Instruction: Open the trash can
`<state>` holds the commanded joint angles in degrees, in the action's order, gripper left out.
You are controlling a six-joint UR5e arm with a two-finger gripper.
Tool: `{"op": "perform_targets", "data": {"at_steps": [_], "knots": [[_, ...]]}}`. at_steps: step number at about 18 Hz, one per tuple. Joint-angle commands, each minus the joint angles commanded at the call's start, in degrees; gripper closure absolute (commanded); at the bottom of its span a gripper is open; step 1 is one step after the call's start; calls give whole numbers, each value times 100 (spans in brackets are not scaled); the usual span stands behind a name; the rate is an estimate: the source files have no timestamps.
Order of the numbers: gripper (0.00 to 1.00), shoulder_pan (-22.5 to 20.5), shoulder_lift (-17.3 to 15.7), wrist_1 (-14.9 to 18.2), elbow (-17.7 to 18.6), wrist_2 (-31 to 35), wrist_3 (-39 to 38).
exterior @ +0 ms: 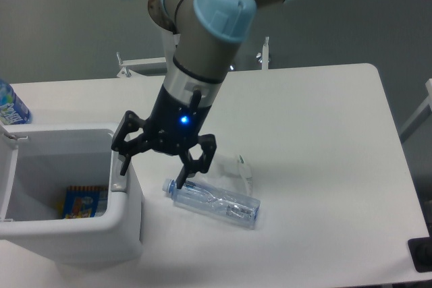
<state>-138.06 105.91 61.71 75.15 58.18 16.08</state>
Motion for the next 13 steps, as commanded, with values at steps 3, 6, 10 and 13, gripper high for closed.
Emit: {"op": "perform_targets", "data": {"at_steps": [3, 6, 10, 13], "knots": [[0, -466, -26, -466, -44, 9, 61], [0, -940, -44, -537, -184, 9, 412], [0, -1442, -62, -564, -273, 17, 1536], [0, -1758, -88, -590, -273, 35, 1749]]}}
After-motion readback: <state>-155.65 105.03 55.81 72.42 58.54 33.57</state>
